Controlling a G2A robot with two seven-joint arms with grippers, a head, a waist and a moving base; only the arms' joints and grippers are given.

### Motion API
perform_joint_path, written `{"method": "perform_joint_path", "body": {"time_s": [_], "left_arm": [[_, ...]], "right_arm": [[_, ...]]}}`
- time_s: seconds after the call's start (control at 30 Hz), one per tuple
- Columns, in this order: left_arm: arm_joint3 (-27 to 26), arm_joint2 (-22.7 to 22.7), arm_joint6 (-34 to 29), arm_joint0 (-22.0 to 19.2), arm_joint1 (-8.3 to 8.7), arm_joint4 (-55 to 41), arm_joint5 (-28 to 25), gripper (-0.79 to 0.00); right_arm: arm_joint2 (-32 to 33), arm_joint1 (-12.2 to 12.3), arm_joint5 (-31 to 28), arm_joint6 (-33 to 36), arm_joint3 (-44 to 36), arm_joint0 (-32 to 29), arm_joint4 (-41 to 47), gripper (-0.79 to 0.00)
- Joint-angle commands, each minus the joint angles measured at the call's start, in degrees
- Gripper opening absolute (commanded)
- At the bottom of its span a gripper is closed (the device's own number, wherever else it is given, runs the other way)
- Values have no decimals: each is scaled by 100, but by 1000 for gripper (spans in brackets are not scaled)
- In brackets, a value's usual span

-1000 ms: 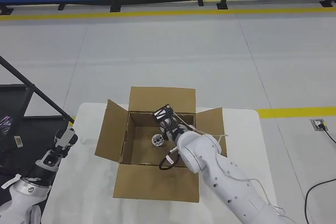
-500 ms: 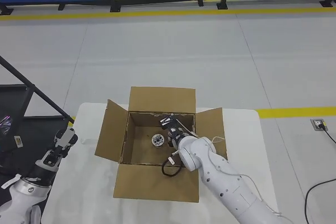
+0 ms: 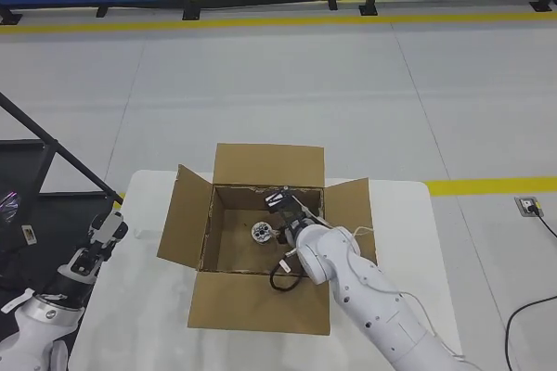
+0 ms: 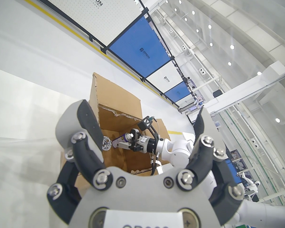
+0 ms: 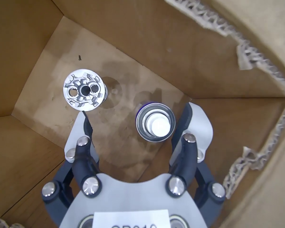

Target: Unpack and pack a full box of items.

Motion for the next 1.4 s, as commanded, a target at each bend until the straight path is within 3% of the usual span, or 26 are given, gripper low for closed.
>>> {"method": "perform_joint_path", "body": {"time_s": [0.0,0.03,0.1,0.17,0.2,0.4,0.5,0.7,0.8,1.03,1.3,1.37], "left_arm": [[42,-87,193,12,4,93,73,0],[66,-126,211,6,9,103,128,0],[122,-190,175,-9,25,187,184,0],[220,-202,49,-36,45,248,208,0],[320,-193,-61,-75,61,299,246,0],[608,177,-332,-344,111,707,291,0],[615,409,-422,-427,124,873,261,0],[697,903,-456,-598,137,1192,244,0],[715,1104,-497,-667,143,1286,240,0],[694,1440,-451,-742,149,1413,233,0],[663,1719,-483,-839,165,1578,283,0],[676,1772,-483,-873,167,1604,301,0]], "right_arm": [[176,63,36,-114,-534,-259,-117,-43],[306,97,163,-160,-818,-416,-156,-28],[529,141,466,-276,-1395,-746,-146,-86],[779,208,504,-404,-2058,-1143,-169,-37],[921,248,418,-524,-2492,-1420,-119,0],[1676,405,-246,-1395,-3919,-2555,406,0],[2065,466,-673,-1821,-4227,-2970,749,0],[3034,596,-1304,-2037,-4642,-3532,1354,0],[3662,652,-1432,-1889,-4646,-3790,2024,0],[4699,821,-2075,-304,-3891,-3570,3838,0],[4455,984,-2991,1168,-2456,-2482,4624,0],[4384,1005,-3278,1244,-2286,-2331,4822,0]]}}
